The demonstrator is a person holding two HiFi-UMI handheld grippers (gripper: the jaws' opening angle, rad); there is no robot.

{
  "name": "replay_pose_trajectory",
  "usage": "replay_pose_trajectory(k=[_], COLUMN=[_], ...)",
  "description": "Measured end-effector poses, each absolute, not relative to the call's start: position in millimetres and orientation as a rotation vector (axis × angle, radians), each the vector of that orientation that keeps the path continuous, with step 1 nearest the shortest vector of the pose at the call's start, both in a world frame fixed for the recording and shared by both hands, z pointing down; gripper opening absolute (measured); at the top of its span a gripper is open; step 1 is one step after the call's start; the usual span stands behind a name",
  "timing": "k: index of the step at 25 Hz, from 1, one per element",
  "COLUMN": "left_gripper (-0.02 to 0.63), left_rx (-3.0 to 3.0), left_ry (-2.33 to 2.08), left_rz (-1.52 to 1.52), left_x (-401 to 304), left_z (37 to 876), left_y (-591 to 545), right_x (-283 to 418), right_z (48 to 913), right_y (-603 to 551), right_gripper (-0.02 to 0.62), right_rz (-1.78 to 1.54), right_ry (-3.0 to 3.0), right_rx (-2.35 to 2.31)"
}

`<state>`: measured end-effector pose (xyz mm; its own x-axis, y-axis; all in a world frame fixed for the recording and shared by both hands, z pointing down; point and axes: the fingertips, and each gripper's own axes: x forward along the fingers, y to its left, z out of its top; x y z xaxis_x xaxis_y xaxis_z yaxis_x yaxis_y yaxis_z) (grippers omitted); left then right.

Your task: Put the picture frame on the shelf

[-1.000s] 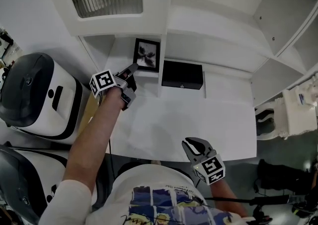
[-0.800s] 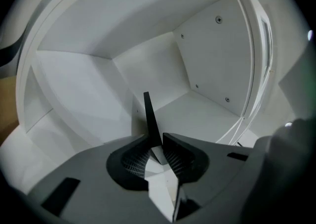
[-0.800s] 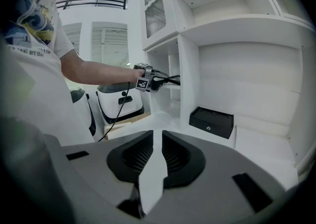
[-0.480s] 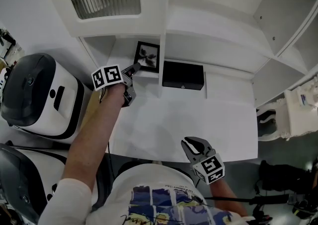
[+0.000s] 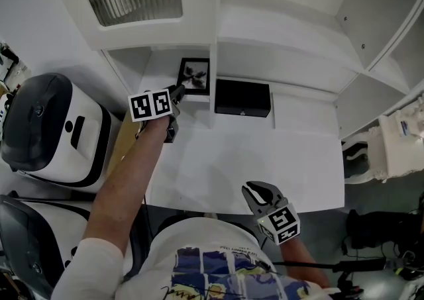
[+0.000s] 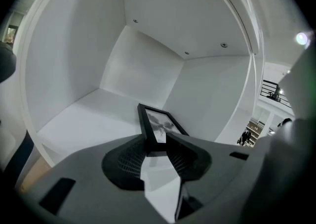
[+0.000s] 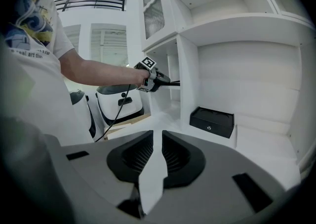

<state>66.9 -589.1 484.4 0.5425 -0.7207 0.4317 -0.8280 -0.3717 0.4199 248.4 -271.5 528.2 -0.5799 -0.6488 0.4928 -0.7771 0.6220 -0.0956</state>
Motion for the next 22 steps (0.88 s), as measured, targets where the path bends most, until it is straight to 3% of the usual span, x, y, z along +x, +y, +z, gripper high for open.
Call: replay_pose_trajectory(k=[22], left_gripper=[0.121], left_rx=[2.332], left_ry=[-1.204], left_rz=[0.213], left_x=[32], left_z=[454], left_y=[-534], right_x=[197], right_z=[520], right_y=[-260], right_gripper=[0.067], right_rz=[0.388], right_ry=[-2.427], right_rx=[1.146])
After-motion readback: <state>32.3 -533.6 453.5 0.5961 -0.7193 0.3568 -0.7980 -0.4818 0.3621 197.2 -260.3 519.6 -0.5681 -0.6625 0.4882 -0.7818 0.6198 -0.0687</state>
